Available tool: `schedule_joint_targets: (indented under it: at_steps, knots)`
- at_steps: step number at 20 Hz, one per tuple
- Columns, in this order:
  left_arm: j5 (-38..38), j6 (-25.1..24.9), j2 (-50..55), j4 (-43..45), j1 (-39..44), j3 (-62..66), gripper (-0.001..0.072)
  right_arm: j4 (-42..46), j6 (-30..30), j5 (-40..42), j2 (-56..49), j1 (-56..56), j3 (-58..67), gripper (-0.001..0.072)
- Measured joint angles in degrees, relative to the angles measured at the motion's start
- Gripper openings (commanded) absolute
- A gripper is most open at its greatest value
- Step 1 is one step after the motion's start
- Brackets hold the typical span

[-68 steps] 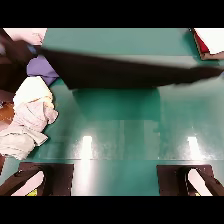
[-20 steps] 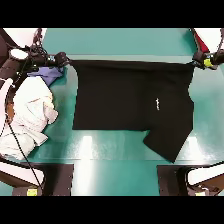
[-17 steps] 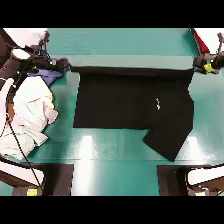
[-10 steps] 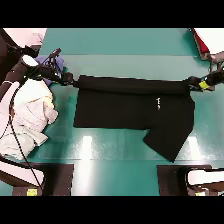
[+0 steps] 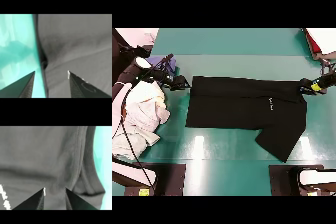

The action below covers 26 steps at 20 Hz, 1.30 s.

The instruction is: Fold the shirts.

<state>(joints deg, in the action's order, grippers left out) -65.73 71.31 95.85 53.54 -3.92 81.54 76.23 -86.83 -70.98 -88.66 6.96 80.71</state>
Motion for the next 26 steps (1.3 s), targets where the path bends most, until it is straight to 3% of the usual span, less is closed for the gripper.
schedule_joint_targets:
  at_steps: [6,13,19,20,21,22,26]
  knots:
    - [-8.9,0.4,-8.3,2.5,-3.7,-10.4,0.0498,-1.8,2.5,-9.3,10.7,4.1,-4.1,0.0309]
    - [-4.6,-1.0,-21.2,0.6,-4.2,-35.5,0.0497,-11.6,5.4,-8.5,24.2,9.9,-16.2,0.0308]
    - [-0.5,-2.4,-23.0,-4.0,-2.7,-42.4,0.0496,-14.4,5.9,-7.3,28.8,10.3,-19.8,0.0306]
    - [0.5,-2.5,-23.2,-4.3,-1.6,-42.8,0.0437,-14.6,5.9,-7.3,29.1,10.2,-20.0,0.0306]
    - [1.9,-2.5,-23.2,-4.5,-0.2,-43.0,0.0175,-14.6,5.9,-7.7,29.4,10.2,-20.2,0.0306]
    - [3.8,-2.6,-23.1,-4.0,1.0,-43.3,0.0033,-14.3,5.9,-8.2,29.6,10.3,-20.2,0.0306]
    - [6.7,-2.4,-23.1,-3.4,3.5,-42.0,0.0025,-10.3,5.8,-12.6,30.1,12.6,-20.9,0.0306]
